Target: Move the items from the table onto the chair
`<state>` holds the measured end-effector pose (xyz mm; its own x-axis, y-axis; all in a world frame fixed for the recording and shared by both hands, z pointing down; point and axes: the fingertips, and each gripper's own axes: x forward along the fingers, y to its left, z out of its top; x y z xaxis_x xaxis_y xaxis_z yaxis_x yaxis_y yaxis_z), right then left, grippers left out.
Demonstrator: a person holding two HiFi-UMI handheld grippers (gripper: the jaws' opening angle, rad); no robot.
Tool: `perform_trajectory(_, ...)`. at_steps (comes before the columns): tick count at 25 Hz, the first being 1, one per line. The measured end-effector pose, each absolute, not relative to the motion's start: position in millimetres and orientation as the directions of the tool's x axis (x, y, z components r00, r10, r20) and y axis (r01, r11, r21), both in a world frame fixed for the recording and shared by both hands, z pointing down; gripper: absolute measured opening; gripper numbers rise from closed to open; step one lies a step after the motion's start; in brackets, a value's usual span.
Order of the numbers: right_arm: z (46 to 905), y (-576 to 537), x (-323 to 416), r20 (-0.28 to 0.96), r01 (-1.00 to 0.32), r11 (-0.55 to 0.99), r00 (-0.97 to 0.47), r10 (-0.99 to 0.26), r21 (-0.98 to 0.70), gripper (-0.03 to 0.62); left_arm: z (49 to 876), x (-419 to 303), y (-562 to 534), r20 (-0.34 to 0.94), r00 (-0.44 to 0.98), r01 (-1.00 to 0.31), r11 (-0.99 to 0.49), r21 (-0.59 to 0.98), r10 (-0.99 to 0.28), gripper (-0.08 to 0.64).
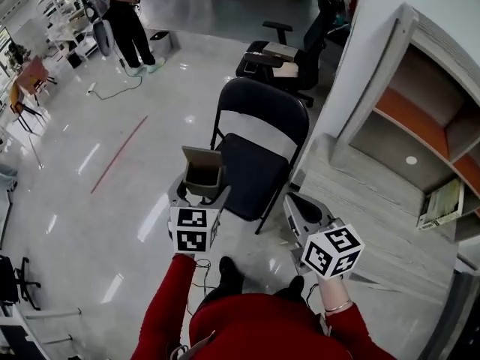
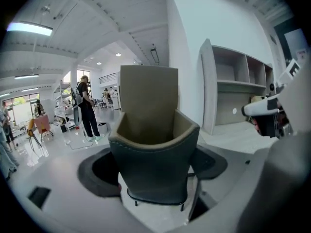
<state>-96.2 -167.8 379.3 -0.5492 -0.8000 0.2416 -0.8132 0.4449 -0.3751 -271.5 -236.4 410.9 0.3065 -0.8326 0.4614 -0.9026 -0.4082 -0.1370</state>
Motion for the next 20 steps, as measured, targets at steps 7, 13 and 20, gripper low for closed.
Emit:
perform_trajectory(7, 401.5, -202.2, -175.7, 0.297, -0.839, 0.383, -0.506, -0.81, -0.386, 0.012, 423.0, -337.6, -279.4, 0.463, 0.338, -0.896, -0.431, -0.108, -0.819, 0.442)
perform_trajectory(13, 412.0, -233.4, -188.3, 0.334, -0.858, 0.31, -0.457, -0.824, -0.41, 0.012, 440.7, -350.6, -319.6, 0.481, 0.366, -0.888, -0.454, -0.077, -0.797, 0.442)
perform_trajectory(20, 417.8, -288.5, -178.2, 0.32, -0.873, 0.241, -0.393, -0.862, -0.424, 0.012, 466.5, -334.4, -370.8, 0.521, 0.414, -0.862, -0.506, -0.041, -0.747, 0.442)
